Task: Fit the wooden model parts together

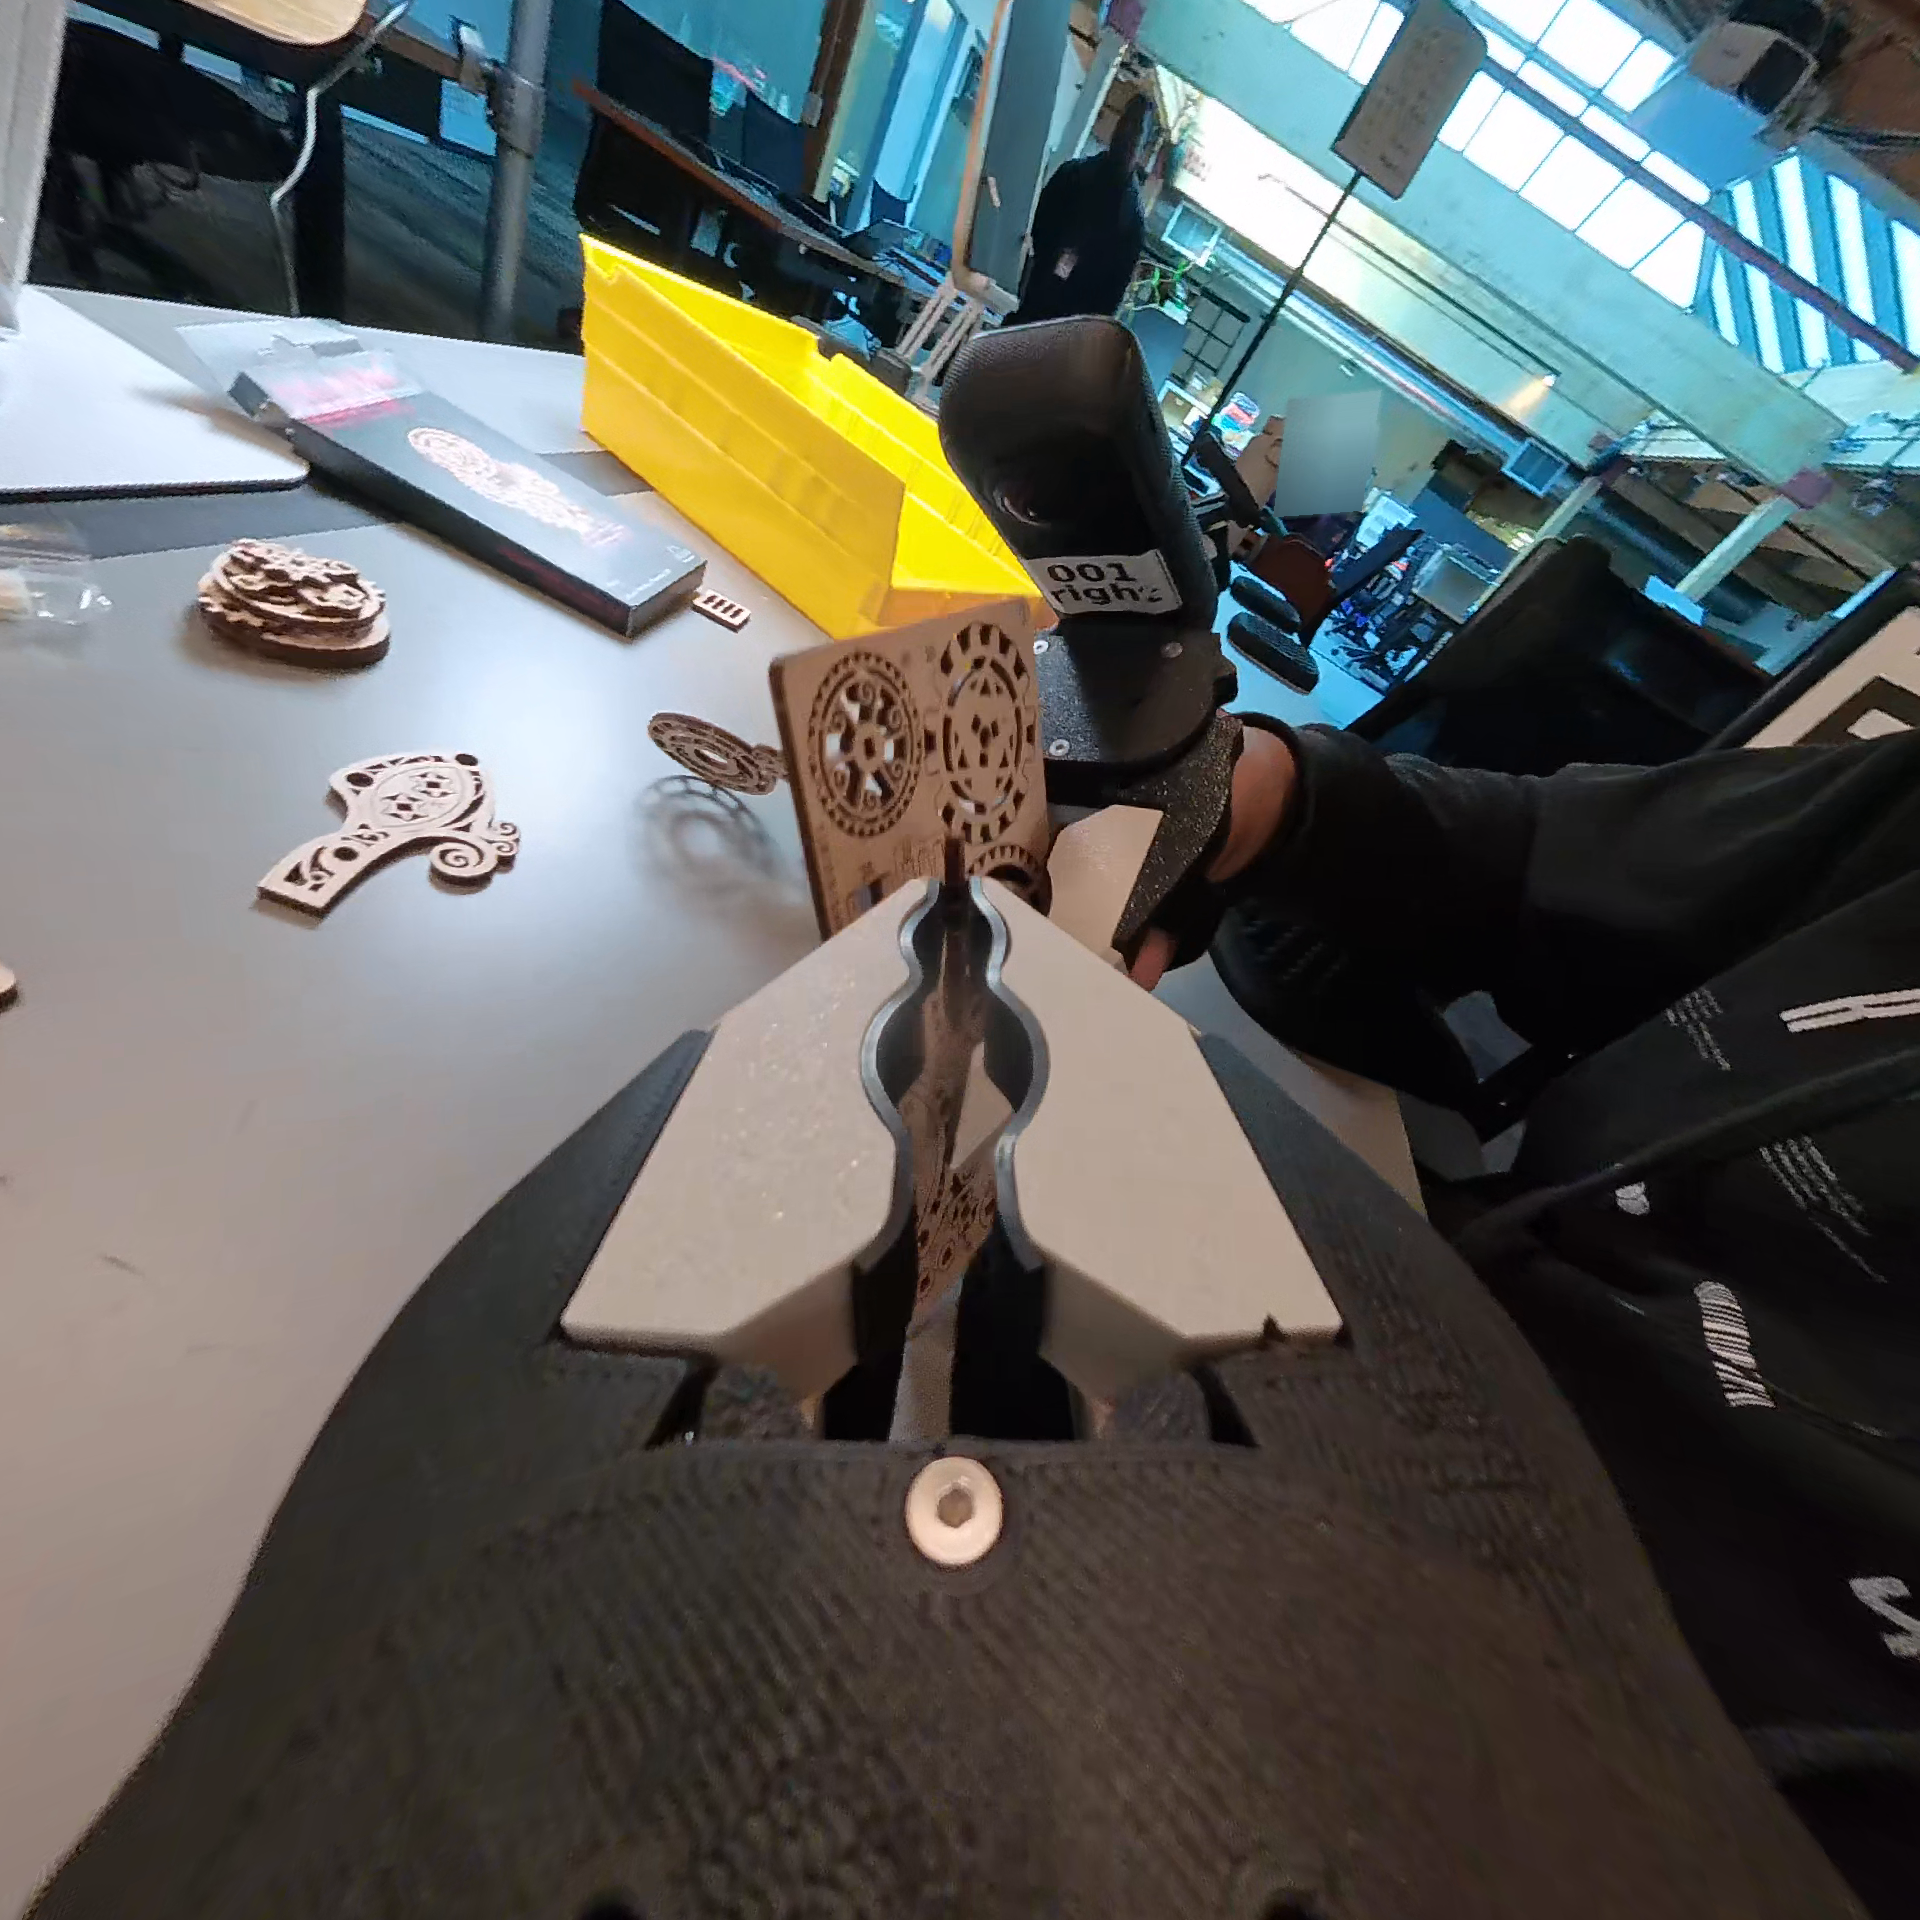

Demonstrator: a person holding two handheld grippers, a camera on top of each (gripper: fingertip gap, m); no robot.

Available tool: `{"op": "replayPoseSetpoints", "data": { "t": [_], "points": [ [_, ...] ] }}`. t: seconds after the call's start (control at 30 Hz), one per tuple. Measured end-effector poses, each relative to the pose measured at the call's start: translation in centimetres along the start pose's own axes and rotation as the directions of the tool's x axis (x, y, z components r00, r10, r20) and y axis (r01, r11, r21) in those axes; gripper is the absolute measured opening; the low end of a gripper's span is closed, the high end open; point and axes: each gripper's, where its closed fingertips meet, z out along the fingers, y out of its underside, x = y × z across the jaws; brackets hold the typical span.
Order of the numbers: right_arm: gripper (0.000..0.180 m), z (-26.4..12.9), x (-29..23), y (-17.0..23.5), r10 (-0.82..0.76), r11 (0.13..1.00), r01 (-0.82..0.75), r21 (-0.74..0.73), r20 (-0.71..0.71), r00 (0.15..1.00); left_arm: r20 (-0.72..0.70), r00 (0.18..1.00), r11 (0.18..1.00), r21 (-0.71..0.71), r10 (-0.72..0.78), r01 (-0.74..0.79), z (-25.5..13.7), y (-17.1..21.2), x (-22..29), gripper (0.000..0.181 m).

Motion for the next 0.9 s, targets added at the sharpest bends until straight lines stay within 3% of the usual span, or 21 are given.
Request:
{"op": "replayPoseSetpoints", "data": {
  "t": [0.27,0.47,0.73,0.9],
  "points": [
    [0.032,-1.3,3.5,-0.1,-0.042,0.999,0.044,0.011,-0.179,0.983,0.047,0.998,0.998,0.052,-0.048,0.046,-0.6,-0.5,-1.5,0.001],
    [0.037,-2.1,3.6,-0.5,-0.065,0.998,0.066,-0.001,-0.154,0.986,0.047,0.997,0.997,0.042,-0.065,0.063,-0.4,-0.2,-1.8,0.001],
    [0.016,-1.8,2.0,-0.9,-0.063,0.997,0.063,0.045,-0.011,0.998,-0.109,0.977,0.978,0.072,-0.186,0.194,-0.3,-0.2,-1.0,0.001],
    [0.007,-2.5,2.7,-0.7,-0.053,0.997,0.054,0.062,-0.017,0.998,-0.137,0.965,0.968,-0.149,-0.221,0.201,1.6,3.6,0.0,0.002]
  ]
}}
